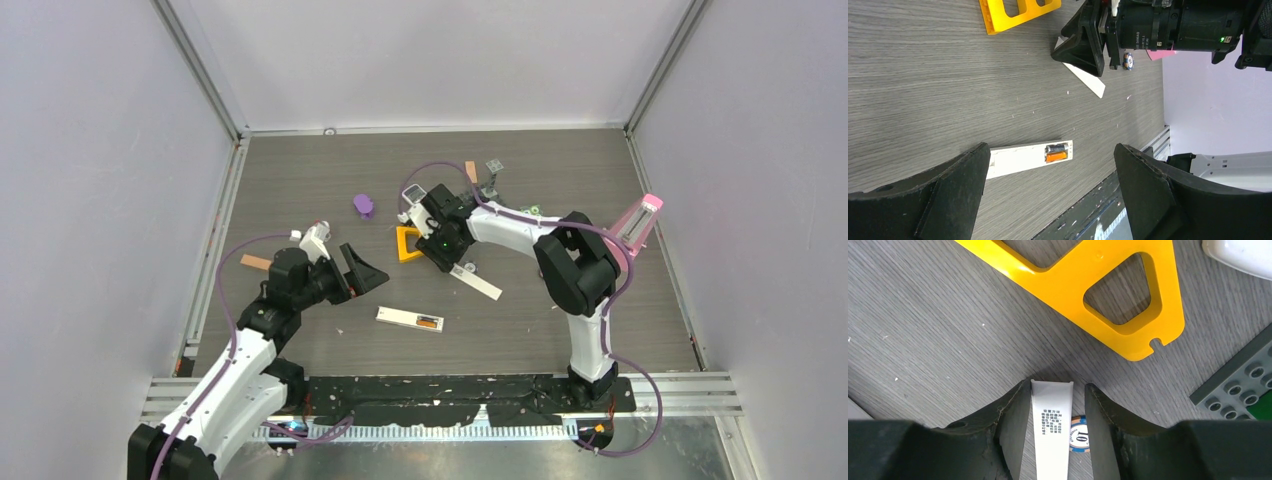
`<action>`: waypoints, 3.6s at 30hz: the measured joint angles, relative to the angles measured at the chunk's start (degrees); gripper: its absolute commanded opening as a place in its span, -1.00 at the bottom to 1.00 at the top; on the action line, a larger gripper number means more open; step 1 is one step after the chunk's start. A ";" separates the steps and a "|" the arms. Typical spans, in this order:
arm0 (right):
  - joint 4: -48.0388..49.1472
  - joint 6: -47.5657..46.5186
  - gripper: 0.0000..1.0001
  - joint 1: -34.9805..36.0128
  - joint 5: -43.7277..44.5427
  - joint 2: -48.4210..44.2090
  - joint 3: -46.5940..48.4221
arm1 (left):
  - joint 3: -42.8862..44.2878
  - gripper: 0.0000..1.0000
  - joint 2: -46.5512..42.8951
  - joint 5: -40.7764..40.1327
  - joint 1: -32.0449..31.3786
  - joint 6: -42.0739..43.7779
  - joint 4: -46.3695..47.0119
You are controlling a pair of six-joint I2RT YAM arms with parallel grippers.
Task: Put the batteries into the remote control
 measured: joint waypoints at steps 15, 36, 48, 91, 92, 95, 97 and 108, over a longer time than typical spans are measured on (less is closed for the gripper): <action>-1.53 0.74 -0.48 -0.17 -0.72 0.37 0.52 | 0.00 0.91 0.09 -0.07 0.00 0.02 -0.24; 2.69 3.08 -0.49 0.94 -6.93 -15.52 -6.82 | 0.00 0.70 4.96 1.73 0.00 -0.68 2.54; 7.63 12.00 -0.39 6.47 -10.49 -22.14 -9.81 | -3.52 0.64 4.31 5.57 -3.72 -1.29 13.86; 19.76 41.07 0.41 16.24 5.03 -28.11 -9.92 | -5.35 -1.00 7.17 -9.90 -16.63 -10.64 28.85; 19.56 41.31 0.50 16.24 5.55 -28.39 -9.92 | -5.35 -1.00 7.15 -9.86 -16.63 -10.67 28.70; 18.78 42.66 0.65 16.17 5.99 -30.42 -9.94 | -5.35 -1.00 6.82 -9.86 -16.63 -10.84 28.39; 18.71 43.85 0.71 16.28 6.32 -33.05 -10.32 | -5.35 -1.00 5.73 -9.92 -16.63 -11.13 28.20; 33.24 62.16 0.74 16.37 8.52 -58.97 -34.53 | -5.55 -1.00 -9.40 -14.99 -16.63 -23.08 28.61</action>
